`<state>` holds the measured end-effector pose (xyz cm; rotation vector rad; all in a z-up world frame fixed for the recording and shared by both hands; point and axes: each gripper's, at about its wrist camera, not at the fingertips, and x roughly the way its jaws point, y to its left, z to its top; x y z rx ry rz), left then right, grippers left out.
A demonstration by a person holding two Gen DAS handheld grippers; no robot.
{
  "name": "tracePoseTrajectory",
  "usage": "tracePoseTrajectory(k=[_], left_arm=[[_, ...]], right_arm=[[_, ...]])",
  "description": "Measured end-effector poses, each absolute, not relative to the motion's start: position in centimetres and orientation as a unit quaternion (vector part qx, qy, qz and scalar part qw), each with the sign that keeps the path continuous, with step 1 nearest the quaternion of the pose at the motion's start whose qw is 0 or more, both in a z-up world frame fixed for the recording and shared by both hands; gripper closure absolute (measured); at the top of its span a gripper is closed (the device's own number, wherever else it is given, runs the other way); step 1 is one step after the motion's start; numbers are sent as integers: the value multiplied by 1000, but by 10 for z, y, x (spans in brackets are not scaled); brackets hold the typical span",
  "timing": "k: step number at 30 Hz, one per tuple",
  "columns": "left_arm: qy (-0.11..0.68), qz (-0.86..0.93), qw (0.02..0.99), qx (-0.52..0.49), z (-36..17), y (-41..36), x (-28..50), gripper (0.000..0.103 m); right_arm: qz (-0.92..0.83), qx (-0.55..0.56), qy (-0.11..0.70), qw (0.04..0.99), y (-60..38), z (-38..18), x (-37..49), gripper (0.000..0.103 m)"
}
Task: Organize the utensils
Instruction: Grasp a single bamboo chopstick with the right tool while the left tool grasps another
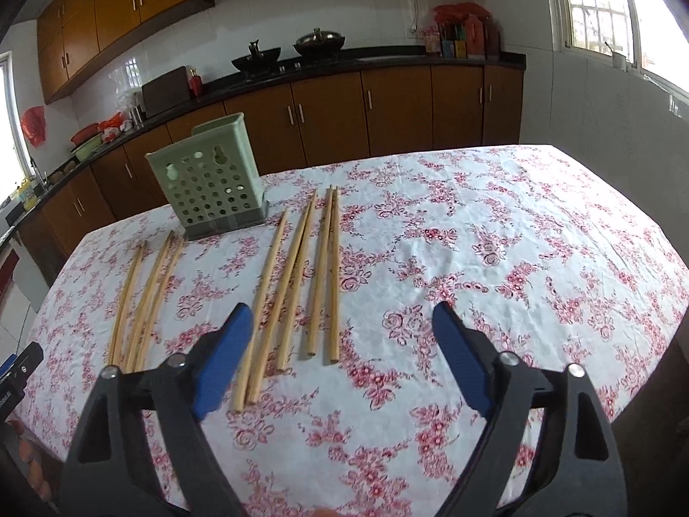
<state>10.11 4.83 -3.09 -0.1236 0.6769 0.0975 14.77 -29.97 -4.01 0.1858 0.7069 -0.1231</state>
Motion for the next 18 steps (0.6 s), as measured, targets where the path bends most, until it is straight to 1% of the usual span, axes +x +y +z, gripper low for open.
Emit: tracePoseTrajectory(k=[2,3,5,6,8,10,12,13,14,16,17,18], left_arm=[[348,46,934,-62,-34,53,112,2],[354,44,932,-62,-36,55,117,2],[366,41,927,-67,-40,58,125,6],[372,38,925,-68,-42,59,130,10],[382,36,921,-70,-45,58,139,15],[391,31,917,-74,-48,58,146,21],[398,24,914,-76,-51,56,155,24],[401,18,913,-76,-52,54,157,26],[403,14,912,-77,-53,53,161,28],[410,3,909,-77,-56,49,169,36],[416,-3,906,-76,-58,46,173,39],[420,-8,904,-75,-60,43,176,43]], right_arm=[[-59,90,369,923,-303,-49,172,44],[-56,91,382,918,-304,-54,184,47],[-49,91,406,908,-304,-67,204,58],[-48,89,415,904,-303,-71,212,61],[-46,88,436,894,-303,-84,227,70],[-48,85,451,887,-301,-93,236,72],[-52,78,464,881,-299,-102,242,75],[-55,68,457,885,-297,-102,241,78],[-61,51,456,886,-295,-103,241,83],[-75,49,453,887,-298,-103,242,94],[-79,57,453,886,-302,-103,244,94],[-83,66,453,885,-306,-103,245,94]])
